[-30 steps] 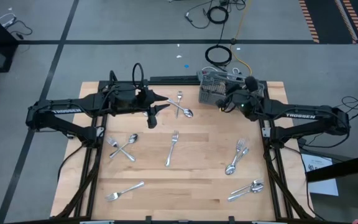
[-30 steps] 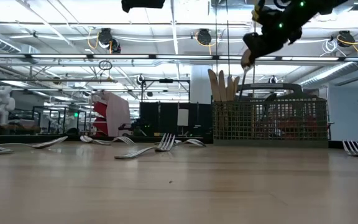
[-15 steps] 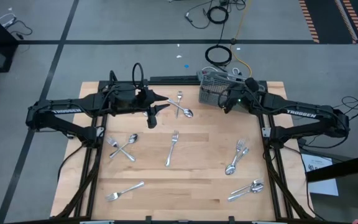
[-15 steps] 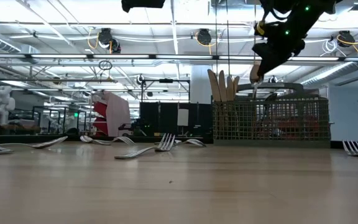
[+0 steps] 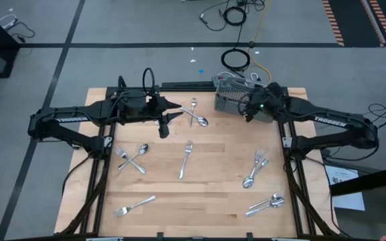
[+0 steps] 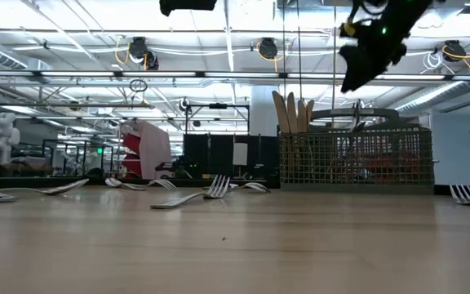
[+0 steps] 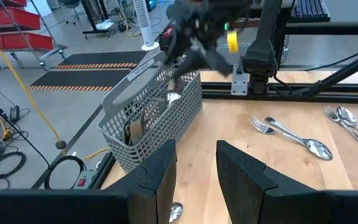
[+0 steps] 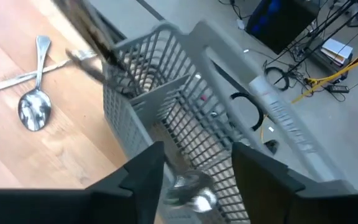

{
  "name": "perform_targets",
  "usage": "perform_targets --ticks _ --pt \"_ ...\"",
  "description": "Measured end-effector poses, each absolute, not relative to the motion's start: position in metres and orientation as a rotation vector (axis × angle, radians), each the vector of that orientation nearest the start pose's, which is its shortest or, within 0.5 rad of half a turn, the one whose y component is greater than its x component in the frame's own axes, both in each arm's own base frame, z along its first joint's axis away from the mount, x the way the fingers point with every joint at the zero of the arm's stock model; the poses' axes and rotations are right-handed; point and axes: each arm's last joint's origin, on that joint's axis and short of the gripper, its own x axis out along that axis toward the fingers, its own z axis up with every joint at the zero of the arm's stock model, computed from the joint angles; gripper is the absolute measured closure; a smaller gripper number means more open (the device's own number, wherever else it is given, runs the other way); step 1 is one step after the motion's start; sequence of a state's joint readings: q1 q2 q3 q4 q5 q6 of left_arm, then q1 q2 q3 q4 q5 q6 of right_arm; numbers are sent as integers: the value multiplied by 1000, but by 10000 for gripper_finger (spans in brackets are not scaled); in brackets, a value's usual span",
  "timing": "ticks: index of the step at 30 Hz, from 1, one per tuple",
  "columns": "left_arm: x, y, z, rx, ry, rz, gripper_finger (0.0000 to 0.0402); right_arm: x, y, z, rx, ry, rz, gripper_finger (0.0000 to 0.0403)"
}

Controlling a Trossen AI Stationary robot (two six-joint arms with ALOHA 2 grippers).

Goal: Sort silverware
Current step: Put the silver spoon into the silverware basket

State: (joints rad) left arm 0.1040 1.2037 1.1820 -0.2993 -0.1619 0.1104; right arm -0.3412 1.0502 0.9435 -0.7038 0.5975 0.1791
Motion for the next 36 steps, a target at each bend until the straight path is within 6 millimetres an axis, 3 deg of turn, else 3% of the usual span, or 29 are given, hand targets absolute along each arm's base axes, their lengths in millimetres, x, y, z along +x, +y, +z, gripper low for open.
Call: perform_targets --ticks 4,8,13,17,23,26,31,36 --pt "261 32 374 118 342 244 279 177 -79 338 53 710 -944 207" --pt "259 30 369 96 390 238 279 171 -71 379 156 593 -796 209" --pt "252 27 354 23 551 241 279 171 -53 399 288 467 -494 212" --pt "241 26 339 -83 732 279 279 178 -33 391 348 474 -296 213" --pt "216 24 313 -332 1025 444 279 195 -2 356 404 498 -159 213" --pt "204 23 292 -431 1170 547 279 204 13 335 423 451 -84 213" --pt "191 23 248 -450 1323 587 279 213 33 308 466 344 27 213" --pt "180 25 206 -602 1387 607 279 212 45 295 520 347 68 213"
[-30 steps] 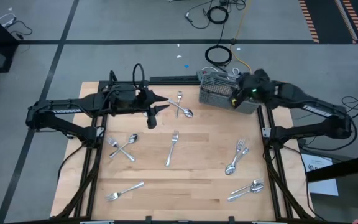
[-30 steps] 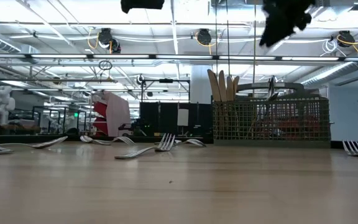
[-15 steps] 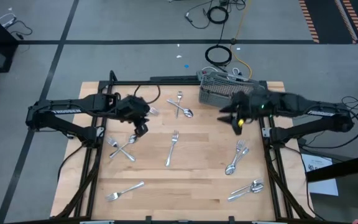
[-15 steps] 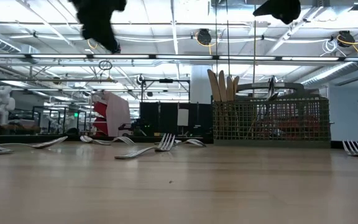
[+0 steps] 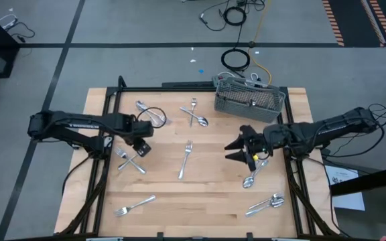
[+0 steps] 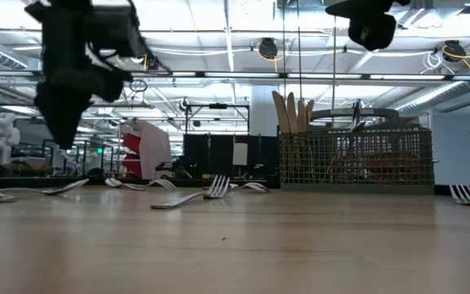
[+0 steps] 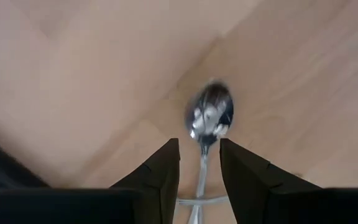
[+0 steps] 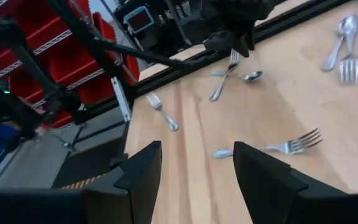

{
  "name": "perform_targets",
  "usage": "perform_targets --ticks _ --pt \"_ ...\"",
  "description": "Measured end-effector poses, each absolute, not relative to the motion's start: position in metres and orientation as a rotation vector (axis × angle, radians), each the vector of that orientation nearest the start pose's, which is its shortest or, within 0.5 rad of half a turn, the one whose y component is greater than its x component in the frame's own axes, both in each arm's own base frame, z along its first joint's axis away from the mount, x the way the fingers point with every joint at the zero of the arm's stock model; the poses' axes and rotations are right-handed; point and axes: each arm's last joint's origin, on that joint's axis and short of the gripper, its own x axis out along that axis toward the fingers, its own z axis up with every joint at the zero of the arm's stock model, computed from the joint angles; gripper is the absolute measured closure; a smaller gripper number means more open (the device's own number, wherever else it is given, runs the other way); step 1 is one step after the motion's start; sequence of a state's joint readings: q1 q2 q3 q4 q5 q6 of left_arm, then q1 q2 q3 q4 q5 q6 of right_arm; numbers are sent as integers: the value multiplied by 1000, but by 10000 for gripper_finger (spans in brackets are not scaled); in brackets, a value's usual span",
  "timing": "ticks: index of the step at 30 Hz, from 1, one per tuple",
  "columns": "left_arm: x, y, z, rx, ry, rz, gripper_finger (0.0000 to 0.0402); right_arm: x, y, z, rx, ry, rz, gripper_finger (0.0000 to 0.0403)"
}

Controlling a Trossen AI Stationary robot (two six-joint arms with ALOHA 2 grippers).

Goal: Sort silverware
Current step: Put the silver spoon into the silverware basket

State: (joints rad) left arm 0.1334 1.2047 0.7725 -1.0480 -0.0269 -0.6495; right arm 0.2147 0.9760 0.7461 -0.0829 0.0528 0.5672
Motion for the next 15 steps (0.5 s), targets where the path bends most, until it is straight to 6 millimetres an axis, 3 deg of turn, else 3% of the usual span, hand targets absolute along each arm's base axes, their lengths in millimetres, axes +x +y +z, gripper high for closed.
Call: perform_targets --ticks 6,15 --pt "168 22 178 -668 1457 599 279 210 51 295 537 350 93 213" --pt "168 13 168 -638 1486 540 279 210 52 295 546 352 92 213"
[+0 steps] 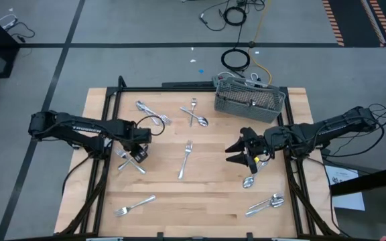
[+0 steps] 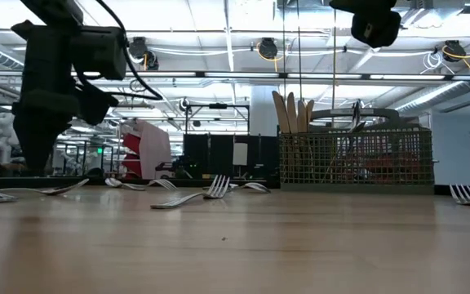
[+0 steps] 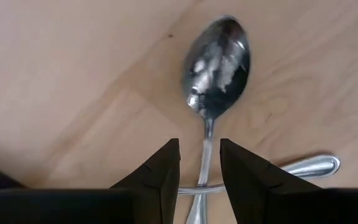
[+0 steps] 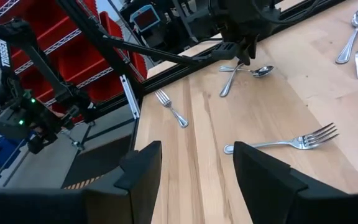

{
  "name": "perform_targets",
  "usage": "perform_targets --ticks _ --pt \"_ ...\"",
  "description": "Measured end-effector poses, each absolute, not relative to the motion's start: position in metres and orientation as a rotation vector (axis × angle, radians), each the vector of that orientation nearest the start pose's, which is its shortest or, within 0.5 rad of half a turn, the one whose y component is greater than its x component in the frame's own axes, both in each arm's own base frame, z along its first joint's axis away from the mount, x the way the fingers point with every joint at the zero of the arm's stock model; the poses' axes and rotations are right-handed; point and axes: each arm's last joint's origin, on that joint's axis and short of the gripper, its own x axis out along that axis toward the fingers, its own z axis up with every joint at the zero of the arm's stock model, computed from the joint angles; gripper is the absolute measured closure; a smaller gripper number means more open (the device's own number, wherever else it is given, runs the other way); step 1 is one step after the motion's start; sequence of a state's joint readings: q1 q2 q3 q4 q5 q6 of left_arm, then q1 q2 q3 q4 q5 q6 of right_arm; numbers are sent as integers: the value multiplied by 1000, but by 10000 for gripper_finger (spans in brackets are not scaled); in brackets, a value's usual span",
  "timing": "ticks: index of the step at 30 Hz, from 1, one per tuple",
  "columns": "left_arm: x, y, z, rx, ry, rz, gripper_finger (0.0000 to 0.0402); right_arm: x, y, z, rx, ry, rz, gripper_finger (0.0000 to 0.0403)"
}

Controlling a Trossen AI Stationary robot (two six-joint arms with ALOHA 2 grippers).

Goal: Sort silverware
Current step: Put the silver spoon into the silverware basket

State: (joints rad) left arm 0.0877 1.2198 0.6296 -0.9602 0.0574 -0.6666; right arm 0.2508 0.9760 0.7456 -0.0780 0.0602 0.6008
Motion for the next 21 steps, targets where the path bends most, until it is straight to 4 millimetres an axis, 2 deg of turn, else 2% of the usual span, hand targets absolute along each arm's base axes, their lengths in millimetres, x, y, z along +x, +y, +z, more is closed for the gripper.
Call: perform_targets --ticks 7,15,21 --pt "175 3 156 -555 1562 503 279 210 52 295 558 353 90 213" --pt "183 1 138 -505 1636 504 279 210 52 295 559 354 90 213" --pt "187 0 132 -498 1662 465 279 210 52 295 561 354 90 213"
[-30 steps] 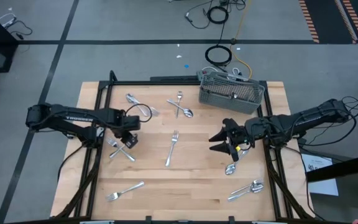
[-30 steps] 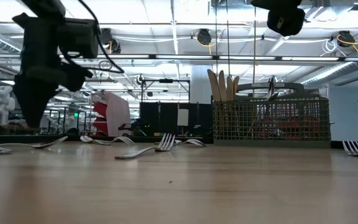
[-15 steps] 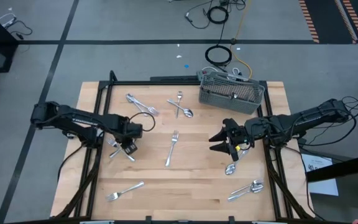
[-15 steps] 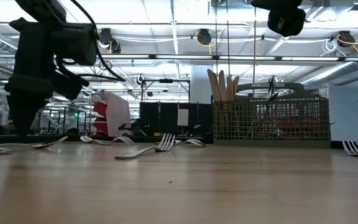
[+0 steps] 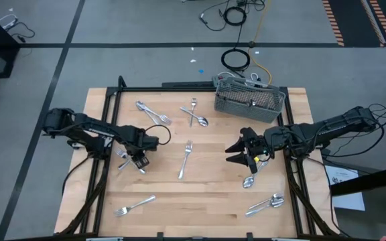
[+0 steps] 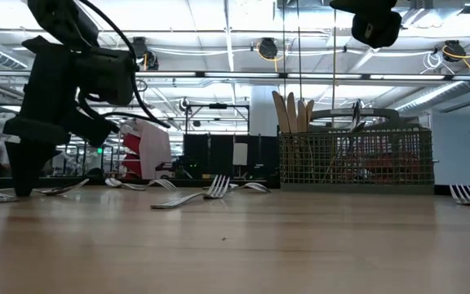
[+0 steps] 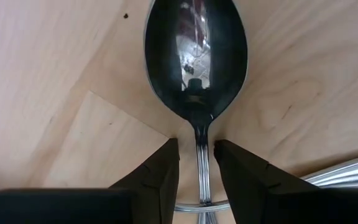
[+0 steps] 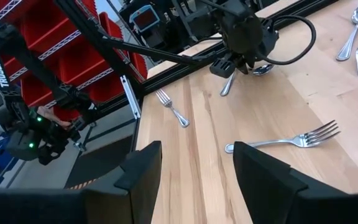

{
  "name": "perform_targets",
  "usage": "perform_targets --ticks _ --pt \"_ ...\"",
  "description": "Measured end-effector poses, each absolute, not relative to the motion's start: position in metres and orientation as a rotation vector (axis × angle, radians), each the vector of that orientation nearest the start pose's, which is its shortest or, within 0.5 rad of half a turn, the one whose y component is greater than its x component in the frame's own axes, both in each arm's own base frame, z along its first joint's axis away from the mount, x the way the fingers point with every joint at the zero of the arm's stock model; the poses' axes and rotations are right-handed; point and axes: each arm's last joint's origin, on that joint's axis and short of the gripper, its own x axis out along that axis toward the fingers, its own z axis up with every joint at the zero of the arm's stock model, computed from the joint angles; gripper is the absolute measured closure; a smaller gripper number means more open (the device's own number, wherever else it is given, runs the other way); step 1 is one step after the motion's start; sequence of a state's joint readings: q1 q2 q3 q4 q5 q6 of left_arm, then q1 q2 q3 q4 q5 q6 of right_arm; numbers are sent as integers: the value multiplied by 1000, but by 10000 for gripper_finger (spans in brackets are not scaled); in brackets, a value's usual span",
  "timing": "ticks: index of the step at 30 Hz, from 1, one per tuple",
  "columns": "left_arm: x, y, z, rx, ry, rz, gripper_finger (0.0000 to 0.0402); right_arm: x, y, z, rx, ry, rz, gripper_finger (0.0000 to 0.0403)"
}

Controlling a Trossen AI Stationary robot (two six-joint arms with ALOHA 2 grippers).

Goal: Sort silverware
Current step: Put the silver spoon into the silverware basket

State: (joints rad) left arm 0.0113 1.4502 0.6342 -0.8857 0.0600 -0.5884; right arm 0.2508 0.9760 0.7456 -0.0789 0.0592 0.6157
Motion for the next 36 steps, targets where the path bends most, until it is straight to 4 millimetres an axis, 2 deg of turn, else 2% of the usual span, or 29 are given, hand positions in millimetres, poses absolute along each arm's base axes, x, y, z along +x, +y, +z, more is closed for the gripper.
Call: perform_targets --ticks 5,14,23,30,36 --pt "187 0 132 -500 1661 460 297 210 52 295 564 356 94 213" --pt "188 0 132 -503 1654 455 385 210 52 295 564 356 94 213" --pt "192 1 137 -464 1601 454 376 210 52 295 564 356 94 213" --pt "219 3 152 -476 1285 408 380 210 52 295 563 355 94 213" --pt "247 9 169 -535 933 364 381 210 52 295 564 355 94 213"
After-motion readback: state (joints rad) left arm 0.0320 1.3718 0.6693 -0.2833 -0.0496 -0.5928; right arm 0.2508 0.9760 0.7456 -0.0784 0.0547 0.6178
